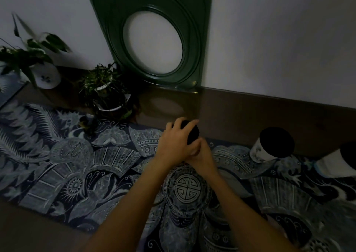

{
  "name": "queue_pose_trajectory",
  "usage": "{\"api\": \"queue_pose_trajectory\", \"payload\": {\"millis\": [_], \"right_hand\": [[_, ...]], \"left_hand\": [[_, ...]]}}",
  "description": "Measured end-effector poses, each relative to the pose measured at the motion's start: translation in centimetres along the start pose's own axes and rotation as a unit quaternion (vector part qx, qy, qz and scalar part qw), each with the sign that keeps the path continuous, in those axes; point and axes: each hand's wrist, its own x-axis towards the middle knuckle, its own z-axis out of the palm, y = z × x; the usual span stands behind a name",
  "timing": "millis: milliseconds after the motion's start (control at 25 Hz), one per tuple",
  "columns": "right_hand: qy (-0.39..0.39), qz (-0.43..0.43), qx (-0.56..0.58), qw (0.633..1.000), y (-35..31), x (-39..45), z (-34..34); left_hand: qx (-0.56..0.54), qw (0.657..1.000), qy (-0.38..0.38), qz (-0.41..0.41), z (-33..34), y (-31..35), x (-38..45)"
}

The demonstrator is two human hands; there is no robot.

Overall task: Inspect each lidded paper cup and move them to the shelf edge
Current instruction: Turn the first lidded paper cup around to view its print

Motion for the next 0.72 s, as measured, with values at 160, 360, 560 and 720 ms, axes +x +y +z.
{"api": "queue_pose_trajectory", "payload": {"millis": [160, 360, 560, 720], "right_hand": [[-0.060, -0.057, -0.008, 0.997, -1.7, -5.6, -2.9], [0.023, -0.121, -0.234, 0.964, -8.2, -16.4, -6.8], [0.084, -0.255, -0.349, 0.898, -16.6, -25.7, -9.7], [0.127, -0.259, -0.377, 0.880, -20.8, -30.8, -10.9]], "left_hand": [[-0.185, 0.981, -0.042, -0.029, -3.2, 0.8, -3.9], [-0.436, 0.898, -0.056, -0.030, -8.9, 4.7, -11.6], [-0.551, 0.834, -0.028, 0.017, -13.5, 9.7, -17.8], [-0.569, 0.817, 0.069, 0.059, -15.7, 14.1, -20.8]]}}
